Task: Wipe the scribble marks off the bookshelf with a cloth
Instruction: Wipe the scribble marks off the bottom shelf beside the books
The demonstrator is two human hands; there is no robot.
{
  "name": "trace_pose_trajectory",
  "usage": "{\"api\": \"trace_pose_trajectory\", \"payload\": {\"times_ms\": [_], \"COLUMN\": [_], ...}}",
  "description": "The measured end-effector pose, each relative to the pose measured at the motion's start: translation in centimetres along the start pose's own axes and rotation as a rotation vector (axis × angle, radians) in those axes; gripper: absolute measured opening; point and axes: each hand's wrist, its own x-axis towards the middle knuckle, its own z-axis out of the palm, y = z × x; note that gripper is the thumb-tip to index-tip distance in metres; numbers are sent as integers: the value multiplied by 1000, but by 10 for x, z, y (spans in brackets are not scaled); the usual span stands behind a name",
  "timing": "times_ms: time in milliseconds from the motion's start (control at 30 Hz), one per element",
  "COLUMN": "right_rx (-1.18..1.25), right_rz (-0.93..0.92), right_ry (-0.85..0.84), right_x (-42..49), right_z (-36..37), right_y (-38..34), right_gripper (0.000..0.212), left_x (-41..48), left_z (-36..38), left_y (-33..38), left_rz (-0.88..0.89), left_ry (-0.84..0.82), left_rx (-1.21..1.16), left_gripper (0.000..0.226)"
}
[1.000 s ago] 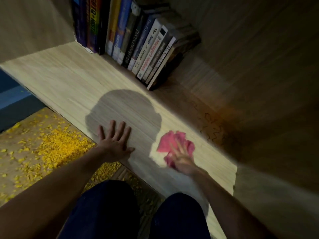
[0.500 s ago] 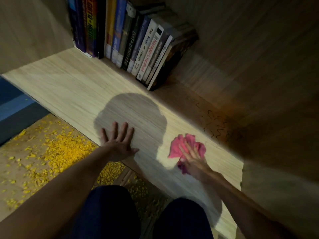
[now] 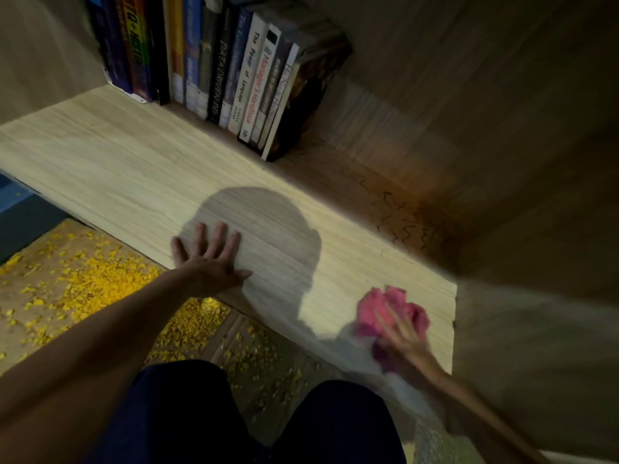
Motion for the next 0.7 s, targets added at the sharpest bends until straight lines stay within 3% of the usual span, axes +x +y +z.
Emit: {"api": "trace_pose_trajectory", "payload": {"times_ms": [100, 167, 233, 367, 467, 567, 700], "right_rx": [111, 178, 150, 30, 78, 113, 202], "right_rz": [343, 473, 351, 18, 38, 230, 585], "right_ry": [-24, -17, -27, -89, -135, -89, -54], "right_x": [35, 59, 64, 12, -26, -30, 19], "right_z": [-18, -23, -16, 7, 17, -3, -28], "right_y": [12, -16, -49, -66, -38, -8, 4], "right_gripper": [71, 74, 77, 57, 53, 55, 66], "left_x": [0, -2, -5, -14, -24, -24, -16], "left_z": [0, 1, 2, -9, -16, 0, 26], "left_y": [0, 1, 4, 36, 80, 113, 121], "left_rz": [-12, -18, -45, -130, -62, 8, -24], "left_ry": [13, 23, 43, -39, -140, -230, -185], "left_rx": [-22, -36, -49, -38, -70, -72, -34], "left_gripper": [81, 80, 77, 75, 81, 99, 123]}}
